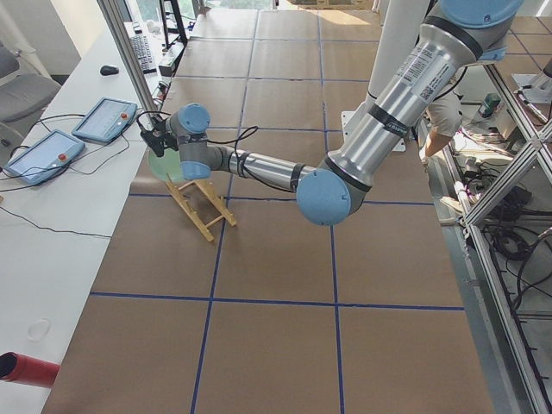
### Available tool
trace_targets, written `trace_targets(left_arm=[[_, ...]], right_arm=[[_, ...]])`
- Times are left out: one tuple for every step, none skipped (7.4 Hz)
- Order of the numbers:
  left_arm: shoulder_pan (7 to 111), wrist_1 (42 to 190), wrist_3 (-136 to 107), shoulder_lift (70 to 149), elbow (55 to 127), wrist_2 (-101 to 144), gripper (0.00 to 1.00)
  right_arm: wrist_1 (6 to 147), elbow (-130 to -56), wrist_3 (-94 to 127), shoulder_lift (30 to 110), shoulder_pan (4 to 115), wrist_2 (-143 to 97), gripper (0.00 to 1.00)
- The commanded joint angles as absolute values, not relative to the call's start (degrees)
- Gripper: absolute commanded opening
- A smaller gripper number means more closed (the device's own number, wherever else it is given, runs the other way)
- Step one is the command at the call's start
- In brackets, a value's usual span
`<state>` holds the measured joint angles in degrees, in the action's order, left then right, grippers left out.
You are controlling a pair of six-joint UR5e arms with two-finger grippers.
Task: Place plate on table
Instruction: 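Lift the pale green plate up out of the rack with the left gripper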
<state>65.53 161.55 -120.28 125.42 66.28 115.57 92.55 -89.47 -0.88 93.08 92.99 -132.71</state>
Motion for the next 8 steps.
trace_targets(left_arm=[[67.92, 161.28, -120.67, 125.25, 69.50, 119.06, 0.00], [70.38, 158.32, -120.85, 125.24, 72.57, 123.36, 0.00], [70.75, 149.07, -120.76, 125.59, 78.25, 125.75, 0.00], [70.32, 138.19, -119.54, 127.68, 83.10, 126.21, 0.00], [70.05, 129.12, -117.62, 130.49, 85.58, 127.60, 0.00], [68.74, 117.45, -114.38, 133.91, 88.04, 127.53, 0.00], [64.12, 103.67, -108.95, 136.90, 91.11, 126.05, 0.00], [58.24, 91.53, -104.20, 140.41, 91.84, 120.38, 0.00]], right_arm=[[92.55, -89.47, -0.88, 93.08, 92.99, -132.71, 1.00], [92.55, -89.47, -0.88, 93.08, 92.99, -132.71, 1.00], [92.55, -89.47, -0.88, 93.08, 92.99, -132.71, 1.00], [92.55, -89.47, -0.88, 93.08, 92.99, -132.71, 1.00], [92.55, -89.47, -0.88, 93.08, 92.99, -132.71, 1.00], [92.55, -89.47, -0.88, 93.08, 92.99, -132.71, 1.00], [92.55, -89.47, -0.88, 93.08, 92.99, -132.71, 1.00], [92.55, -89.47, -0.88, 93.08, 92.99, -132.71, 1.00]])
